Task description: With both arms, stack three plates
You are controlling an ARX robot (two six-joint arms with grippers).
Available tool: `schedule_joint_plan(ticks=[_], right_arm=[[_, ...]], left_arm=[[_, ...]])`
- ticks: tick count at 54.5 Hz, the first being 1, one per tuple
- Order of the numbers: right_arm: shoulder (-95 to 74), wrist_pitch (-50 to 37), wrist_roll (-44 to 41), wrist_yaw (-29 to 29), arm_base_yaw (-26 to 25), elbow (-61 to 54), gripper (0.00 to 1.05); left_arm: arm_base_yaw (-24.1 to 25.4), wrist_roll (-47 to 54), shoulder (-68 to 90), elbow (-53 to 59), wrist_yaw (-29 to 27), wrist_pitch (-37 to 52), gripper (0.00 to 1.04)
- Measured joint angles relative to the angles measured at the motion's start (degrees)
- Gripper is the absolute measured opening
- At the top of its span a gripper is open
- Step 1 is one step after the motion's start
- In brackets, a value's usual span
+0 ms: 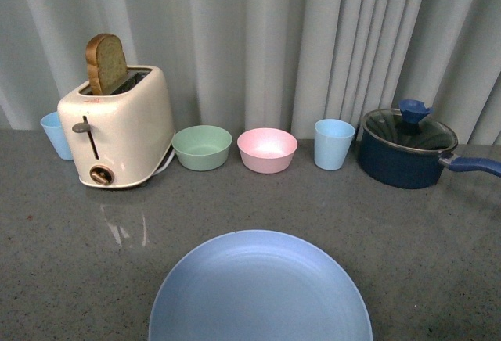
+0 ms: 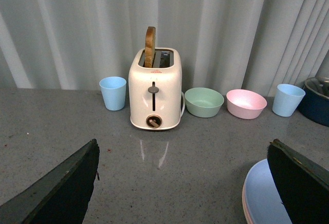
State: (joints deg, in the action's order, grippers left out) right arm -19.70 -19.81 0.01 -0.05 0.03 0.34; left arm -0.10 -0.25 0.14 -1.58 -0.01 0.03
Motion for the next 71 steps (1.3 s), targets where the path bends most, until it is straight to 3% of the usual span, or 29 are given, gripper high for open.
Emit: schedule_joint_plan(ticks=[30,34,44,65,71], right_arm=[[9.88,9.81,0.0,0.0,0.0,0.0,0.03],[17.0,18.99,-0.04,0.0,0.0,0.02,0.03],[19.45,19.74,-0.04,0.0,0.0,0.02,0.03],[19.45,19.74,-0.04,-0.02,0.0,0.02,0.73],[19.45,19.74,-0.04,0.0,0.0,0.02,0.99]], left_arm=[[0.0,0.0,0.0,0.0,0.0,0.0,0.98],[0.0,0.0,0.0,0.0,0.0,0.0,0.98],[0.0,0.02,-0.02,0.0,0.0,0.0,0.98],[0.0,0.02,-0.04,0.0,0.0,0.0,0.98],[0.0,0.02,-0.04,0.0,0.0,0.0,0.98]])
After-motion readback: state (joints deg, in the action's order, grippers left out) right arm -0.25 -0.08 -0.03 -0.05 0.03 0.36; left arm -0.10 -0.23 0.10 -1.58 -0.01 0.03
